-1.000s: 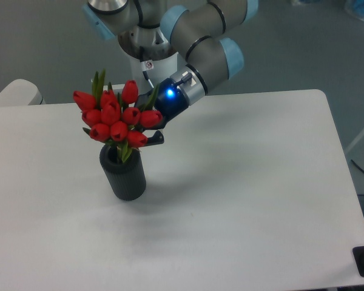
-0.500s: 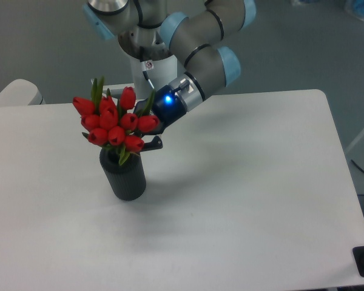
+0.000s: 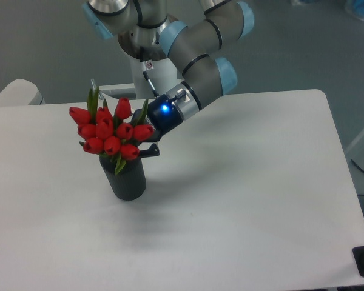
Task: Insert the flowers into the vase
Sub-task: 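Lower the tulip stems down into the black vase opening, then open the gripper to release the tulip stems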
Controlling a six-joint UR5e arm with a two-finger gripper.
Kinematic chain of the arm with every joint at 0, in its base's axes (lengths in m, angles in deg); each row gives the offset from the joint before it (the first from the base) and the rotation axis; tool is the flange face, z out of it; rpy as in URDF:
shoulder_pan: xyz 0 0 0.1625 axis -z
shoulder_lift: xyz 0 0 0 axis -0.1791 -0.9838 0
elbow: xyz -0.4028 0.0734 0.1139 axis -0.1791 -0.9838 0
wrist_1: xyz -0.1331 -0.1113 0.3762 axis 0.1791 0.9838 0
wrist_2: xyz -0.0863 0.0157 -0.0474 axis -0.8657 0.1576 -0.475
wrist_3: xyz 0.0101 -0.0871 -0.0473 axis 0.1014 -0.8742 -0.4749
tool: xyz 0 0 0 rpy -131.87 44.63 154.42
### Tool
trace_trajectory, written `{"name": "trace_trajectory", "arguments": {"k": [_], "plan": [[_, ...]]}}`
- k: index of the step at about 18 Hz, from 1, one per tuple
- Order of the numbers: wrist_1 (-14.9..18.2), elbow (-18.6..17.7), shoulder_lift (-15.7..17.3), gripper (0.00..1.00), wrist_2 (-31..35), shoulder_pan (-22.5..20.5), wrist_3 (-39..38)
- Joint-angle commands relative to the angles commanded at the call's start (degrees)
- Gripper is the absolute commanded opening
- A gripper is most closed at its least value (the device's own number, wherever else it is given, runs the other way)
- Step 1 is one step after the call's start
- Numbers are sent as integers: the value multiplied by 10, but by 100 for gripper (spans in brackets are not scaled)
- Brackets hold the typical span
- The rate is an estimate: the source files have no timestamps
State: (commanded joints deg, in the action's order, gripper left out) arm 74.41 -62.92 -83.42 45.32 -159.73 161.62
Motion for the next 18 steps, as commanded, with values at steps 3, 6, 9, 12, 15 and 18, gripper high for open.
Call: {"name": "trace_trajectory", "arguments": {"k": [3, 6, 9, 12, 15, 18], "plan": [[0, -4, -1, 55, 1, 0, 9], [0, -4, -1, 79, 1, 0, 11], [0, -4, -2, 84, 1, 0, 11], [0, -4, -1, 91, 1, -1, 11], [0, -5, 0, 95, 1, -4, 11], [0, -4, 0, 99, 1, -7, 11]]}}
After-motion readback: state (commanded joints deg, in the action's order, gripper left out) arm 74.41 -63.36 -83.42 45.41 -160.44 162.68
